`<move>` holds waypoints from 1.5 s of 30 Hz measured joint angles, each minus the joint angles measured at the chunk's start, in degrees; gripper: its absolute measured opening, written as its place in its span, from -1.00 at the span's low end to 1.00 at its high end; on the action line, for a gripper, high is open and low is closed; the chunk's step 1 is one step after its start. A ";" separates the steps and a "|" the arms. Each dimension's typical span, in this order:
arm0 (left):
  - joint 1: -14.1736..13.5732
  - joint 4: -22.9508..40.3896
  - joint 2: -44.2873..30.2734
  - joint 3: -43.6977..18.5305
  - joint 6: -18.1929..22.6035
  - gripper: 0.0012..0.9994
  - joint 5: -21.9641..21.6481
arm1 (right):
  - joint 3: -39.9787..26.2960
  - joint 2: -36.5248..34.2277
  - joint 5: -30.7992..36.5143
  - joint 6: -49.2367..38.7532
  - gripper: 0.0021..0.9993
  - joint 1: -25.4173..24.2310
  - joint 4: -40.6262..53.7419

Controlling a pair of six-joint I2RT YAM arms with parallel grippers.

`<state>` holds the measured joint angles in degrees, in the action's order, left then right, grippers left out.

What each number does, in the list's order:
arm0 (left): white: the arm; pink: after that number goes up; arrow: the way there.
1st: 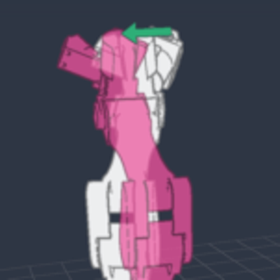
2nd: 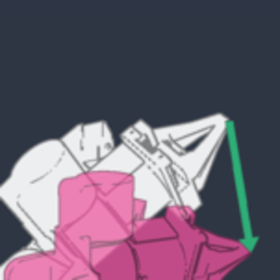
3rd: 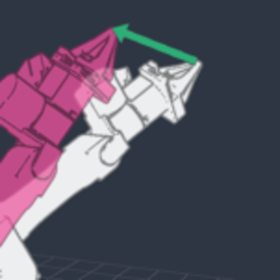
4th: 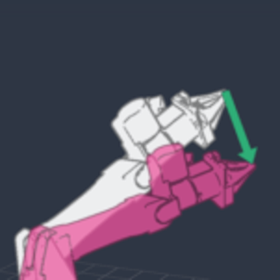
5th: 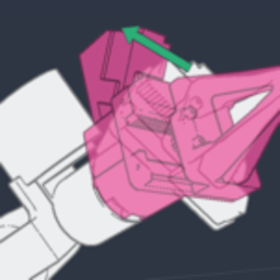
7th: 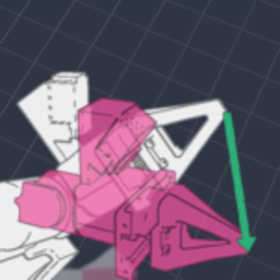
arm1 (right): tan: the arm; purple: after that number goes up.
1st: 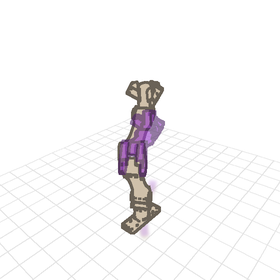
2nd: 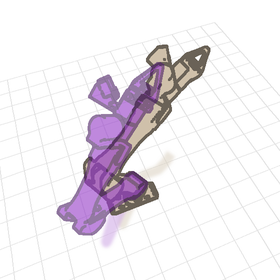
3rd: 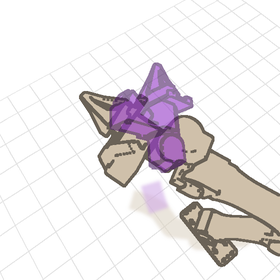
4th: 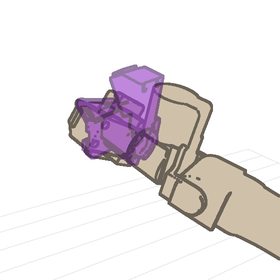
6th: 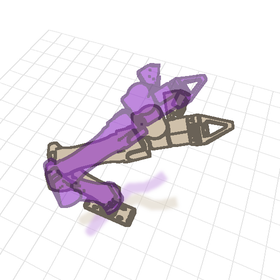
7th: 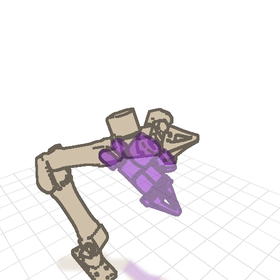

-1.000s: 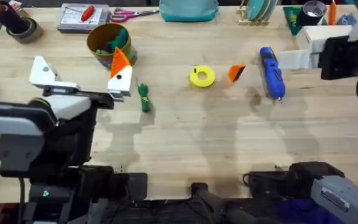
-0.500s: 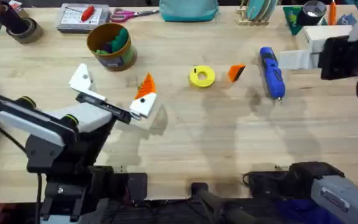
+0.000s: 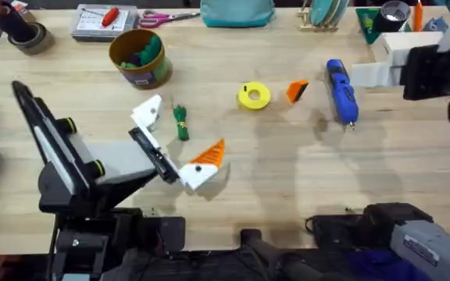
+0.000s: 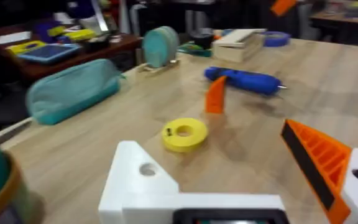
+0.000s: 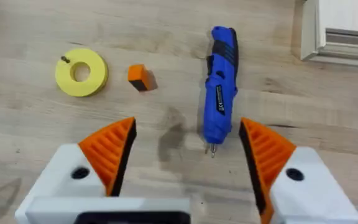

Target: Pick up the gripper from the table and insert it into the empty holder that is missing its gripper. Then pick up a screw, insert it into the mounting hole, and use the screwdriver to tighten it. Finally, clean up the table by picking up the vegetable and placing it into the bucket.

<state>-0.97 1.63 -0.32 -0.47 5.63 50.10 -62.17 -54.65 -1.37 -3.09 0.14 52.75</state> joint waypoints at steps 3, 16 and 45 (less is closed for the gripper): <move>1.00 1.70 0.00 0.00 0.00 0.97 6.76 | 0.00 0.00 0.00 0.00 0.99 0.00 0.00; 1.28 6.38 0.02 -0.15 0.00 0.97 20.49 | 0.00 0.00 0.00 0.00 0.99 0.00 0.00; 1.28 5.67 0.00 -0.15 -6.76 0.97 17.19 | 0.00 0.00 0.00 0.00 0.99 0.00 0.00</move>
<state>0.32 7.31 -0.31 -0.62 -1.14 67.29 -62.17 -54.65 -1.37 -3.09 0.14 52.75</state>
